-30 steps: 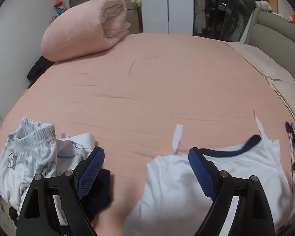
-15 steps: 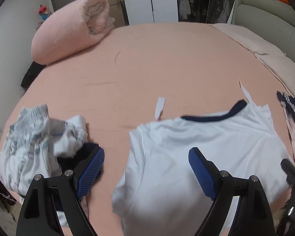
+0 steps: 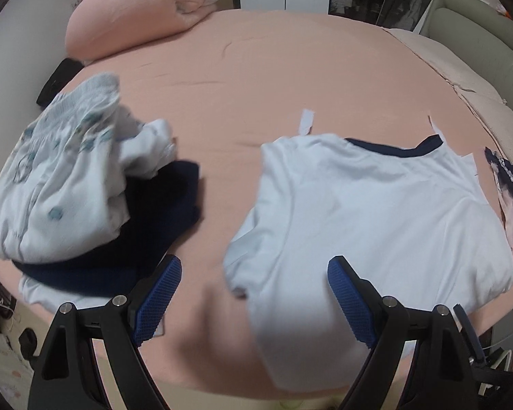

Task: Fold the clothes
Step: 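Grasp the side edge of the white shirt with the right gripper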

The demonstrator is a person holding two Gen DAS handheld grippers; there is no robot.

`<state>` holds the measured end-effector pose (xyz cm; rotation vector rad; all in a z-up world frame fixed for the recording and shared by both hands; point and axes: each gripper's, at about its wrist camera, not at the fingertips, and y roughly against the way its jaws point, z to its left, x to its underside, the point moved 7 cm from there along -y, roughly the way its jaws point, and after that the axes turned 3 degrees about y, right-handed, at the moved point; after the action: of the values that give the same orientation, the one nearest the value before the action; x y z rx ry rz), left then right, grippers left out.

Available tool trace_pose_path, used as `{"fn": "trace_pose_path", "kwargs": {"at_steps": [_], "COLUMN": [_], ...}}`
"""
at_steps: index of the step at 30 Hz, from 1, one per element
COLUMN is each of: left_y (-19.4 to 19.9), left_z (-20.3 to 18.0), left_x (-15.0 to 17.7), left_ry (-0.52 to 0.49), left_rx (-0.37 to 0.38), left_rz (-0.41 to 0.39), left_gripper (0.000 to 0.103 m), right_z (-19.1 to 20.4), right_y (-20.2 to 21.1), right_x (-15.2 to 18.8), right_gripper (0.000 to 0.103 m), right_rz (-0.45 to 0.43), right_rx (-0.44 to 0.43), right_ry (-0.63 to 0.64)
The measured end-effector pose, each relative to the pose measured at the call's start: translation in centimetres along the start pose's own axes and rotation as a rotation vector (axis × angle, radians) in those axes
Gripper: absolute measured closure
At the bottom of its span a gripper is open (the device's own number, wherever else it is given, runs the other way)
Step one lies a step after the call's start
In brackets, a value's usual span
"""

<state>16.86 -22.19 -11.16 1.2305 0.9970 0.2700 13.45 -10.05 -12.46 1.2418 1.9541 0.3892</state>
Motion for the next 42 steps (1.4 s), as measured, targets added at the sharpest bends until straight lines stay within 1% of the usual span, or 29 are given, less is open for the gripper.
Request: {"fn": "trace_pose_path", "kwargs": {"at_steps": [3, 5, 8, 10, 13, 14, 16, 20, 23, 29, 32, 34, 36, 38, 39, 40, 41, 42], "left_y": [0.1, 0.4, 0.9, 1.2, 1.8, 1.9, 2.3, 2.8, 3.1, 3.6, 3.8, 4.0, 4.0, 4.1, 4.1, 4.3, 4.4, 4.5], "left_z": [0.7, 1.0, 1.5, 1.7, 2.0, 2.1, 2.7, 4.3, 5.7, 7.0, 7.0, 6.9, 6.6, 6.5, 6.5, 6.6, 6.7, 6.8], "left_x": [0.8, 1.0, 1.3, 1.8, 3.0, 3.4, 4.1, 5.1, 5.4, 5.8, 5.9, 5.9, 5.9, 6.0, 6.0, 5.9, 5.9, 5.8], "left_ry": [0.011, 0.023, 0.038, 0.046, 0.054, 0.06, 0.079, 0.109, 0.131, 0.169, 0.167, 0.171, 0.171, 0.168, 0.164, 0.174, 0.183, 0.191], "left_rx": [0.028, 0.051, 0.105, 0.147, 0.222, 0.233, 0.25, 0.25, 0.232, 0.242, 0.245, 0.264, 0.279, 0.281, 0.281, 0.289, 0.301, 0.314], "left_rz": [0.021, 0.02, 0.028, 0.042, 0.064, 0.069, 0.076, 0.074, 0.067, 0.068, 0.065, 0.066, 0.07, 0.069, 0.067, 0.062, 0.062, 0.063], "left_gripper": [0.015, 0.015, 0.015, 0.015, 0.015, 0.015, 0.015, 0.015, 0.015, 0.015, 0.015, 0.015, 0.015, 0.015, 0.015, 0.015, 0.015, 0.015], "right_z": [0.8, 1.4, 2.3, 3.3, 5.4, 6.1, 7.4, 9.8, 10.9, 12.2, 12.5, 13.3, 13.3, 13.1, 12.8, 12.6, 12.4, 12.3], "right_y": [0.6, 0.7, 0.9, 0.9, 0.8, 0.8, 0.5, 0.6, 1.5, 0.4, -1.6, -2.0, -3.0, -3.3, -3.3, -3.3, -3.4, -3.6], "right_x": [-0.1, -0.4, -0.9, -1.2, -1.2, -1.2, -1.2, -1.3, -1.4, -1.4, -1.5, -1.7, -2.3, -3.0, -3.3, -3.6, -3.8, -4.1], "right_gripper": [0.029, 0.029, 0.029, 0.029, 0.029, 0.029, 0.029, 0.029, 0.029, 0.029, 0.029, 0.029, 0.028, 0.022, 0.014, 0.004, 0.0, 0.0], "right_rz": [-0.019, -0.025, -0.039, -0.055, -0.078, -0.088, -0.106, -0.153, -0.203, -0.195, -0.179, -0.18, -0.178, -0.185, -0.192, -0.199, -0.208, -0.216], "right_rx": [0.013, 0.029, 0.055, 0.068, 0.105, 0.118, 0.118, 0.105, 0.124, 0.1, 0.142, 0.187, 0.241, 0.256, 0.266, 0.281, 0.283, 0.282], "right_ry": [0.042, 0.076, 0.131, 0.19, 0.315, 0.349, 0.399, 0.506, 0.576, 0.625, 0.656, 0.663, 0.669, 0.666, 0.659, 0.658, 0.663, 0.669]}}
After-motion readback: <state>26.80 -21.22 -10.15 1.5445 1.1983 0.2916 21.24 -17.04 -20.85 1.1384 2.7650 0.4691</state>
